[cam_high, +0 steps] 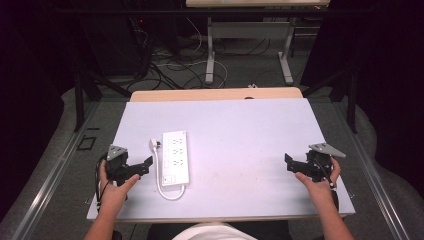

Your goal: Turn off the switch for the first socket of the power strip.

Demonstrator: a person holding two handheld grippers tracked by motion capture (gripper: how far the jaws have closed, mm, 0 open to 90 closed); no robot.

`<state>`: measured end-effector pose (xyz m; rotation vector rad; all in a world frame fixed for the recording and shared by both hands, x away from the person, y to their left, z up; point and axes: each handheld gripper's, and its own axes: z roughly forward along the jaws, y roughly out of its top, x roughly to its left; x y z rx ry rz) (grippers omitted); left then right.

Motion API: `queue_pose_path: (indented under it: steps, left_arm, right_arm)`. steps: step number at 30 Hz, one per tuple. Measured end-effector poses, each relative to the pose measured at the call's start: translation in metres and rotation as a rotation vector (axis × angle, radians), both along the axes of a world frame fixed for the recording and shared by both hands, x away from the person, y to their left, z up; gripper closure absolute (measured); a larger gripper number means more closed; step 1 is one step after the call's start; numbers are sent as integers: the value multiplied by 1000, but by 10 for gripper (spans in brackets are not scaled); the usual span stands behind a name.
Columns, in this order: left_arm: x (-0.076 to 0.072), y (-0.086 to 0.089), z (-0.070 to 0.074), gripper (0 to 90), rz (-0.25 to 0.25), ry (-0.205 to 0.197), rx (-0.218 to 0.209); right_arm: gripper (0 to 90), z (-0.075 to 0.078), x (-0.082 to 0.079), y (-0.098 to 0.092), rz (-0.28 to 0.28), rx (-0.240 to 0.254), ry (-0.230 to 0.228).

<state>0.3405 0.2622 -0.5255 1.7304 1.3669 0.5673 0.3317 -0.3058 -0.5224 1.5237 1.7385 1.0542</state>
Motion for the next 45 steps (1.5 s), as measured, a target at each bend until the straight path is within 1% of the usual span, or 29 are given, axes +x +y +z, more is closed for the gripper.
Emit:
queue_pose_path:
  steps: [1, 3, 5, 7, 9, 11, 12, 13, 15, 17, 18, 19, 21, 24, 25, 27, 28, 29, 32, 33, 34, 36, 37, 38, 39, 40, 41, 42, 45]
  left_arm:
    - [0, 0, 1, 23, -4, 1, 4]
    - [1, -2, 1, 25, -10, -5, 2]
    - [1, -4, 1, 25, -23, -2, 11]
    - [0, -5, 2, 33, -32, -13, 16]
    - [-1, -6, 3, 39, -30, -13, 10]
    - [-2, -6, 4, 124, -26, -7, 6]
    - [-3, -7, 5, 156, -19, -11, 6]
    - [-4, -7, 6, 166, -14, -14, 3]
    - [-5, -9, 8, 167, -18, -20, -8]
    - [-7, -12, 11, 177, -29, -28, -7]
    - [-7, -12, 11, 191, -29, -28, -7]
    - [-7, -12, 11, 206, -33, -27, -9]
    - [-7, -14, 12, 222, -43, -23, -13]
    - [-7, -16, 14, 266, -57, -30, 1]
    - [-6, -20, 16, 284, -62, -49, 27]
    - [-6, -21, 16, 315, -66, -54, 35]
    - [-6, -24, 17, 332, -73, -65, 59]
    - [-6, -24, 17, 361, -73, -65, 59]
    - [-5, -27, 17, 432, -85, -65, 70]
    - [-4, -28, 17, 448, -88, -64, 79]
    - [-4, -31, 17, 464, -95, -50, 84]
    - [-3, -31, 18, 490, -97, -52, 94]
    - [-3, -33, 18, 496, -95, -47, 85]
    - [-3, -34, 18, 498, -95, -52, 88]
    - [-4, -35, 19, 504, -100, -55, 93]
    - [-4, -36, 20, 521, -107, -62, 82]
    - [-4, -37, 20, 524, -106, -64, 84]
    - [-4, -37, 20, 533, -106, -64, 84]
    - [-2, -37, 20, 547, -110, -60, 70]
  right_arm:
    - [0, 0, -1, 0, -4, -12, -5]
    - [0, 0, -1, 1, -2, -9, -15]
    - [0, 2, -3, 1, -9, -12, -32]
    - [0, 7, -7, 2, -5, -7, -50]
    - [3, 8, -8, 2, -9, -9, -58]
    - [34, 10, -8, 3, -16, 1, -63]
    - [37, 10, -8, 4, -22, 11, -64]
    - [42, 11, -8, 4, -21, 10, -66]
    - [61, 10, -9, 5, -28, 5, -66]
    - [71, 10, -12, 5, -39, 7, -51]
    - [71, 9, -10, 4, -43, 5, -75]
    - [72, 9, -10, 3, -35, 3, -57]
    - [85, 9, -10, 3, -37, 3, -51]
    - [88, 9, -10, 3, -32, 0, -53]
    - [90, 9, -9, 4, -28, 5, -60]
    - [97, 10, -9, 5, -15, -24, -68]
    - [101, 10, -8, 6, -17, -20, -71]
    - [105, 10, -7, 6, -8, -31, -80]
    - [115, 10, -5, 8, -4, -25, -73]
    - [115, 9, -4, 9, 5, -25, -72]
    - [115, 9, -3, 10, 10, -28, -69]
    - [115, 8, -1, 13, 12, -35, -82]
    - [115, 9, -2, 12, 22, -40, -72]
    - [115, 9, -2, 13, 26, -41, -69]
    - [115, 9, -2, 14, 23, -37, -71]
    - [115, 9, -2, 15, 25, -34, -74]
    - [115, 9, -2, 16, 30, -32, -86]
    - [114, 10, -2, 16, 32, -36, -72]
    - [114, 10, -1, 18, 36, -33, -72]
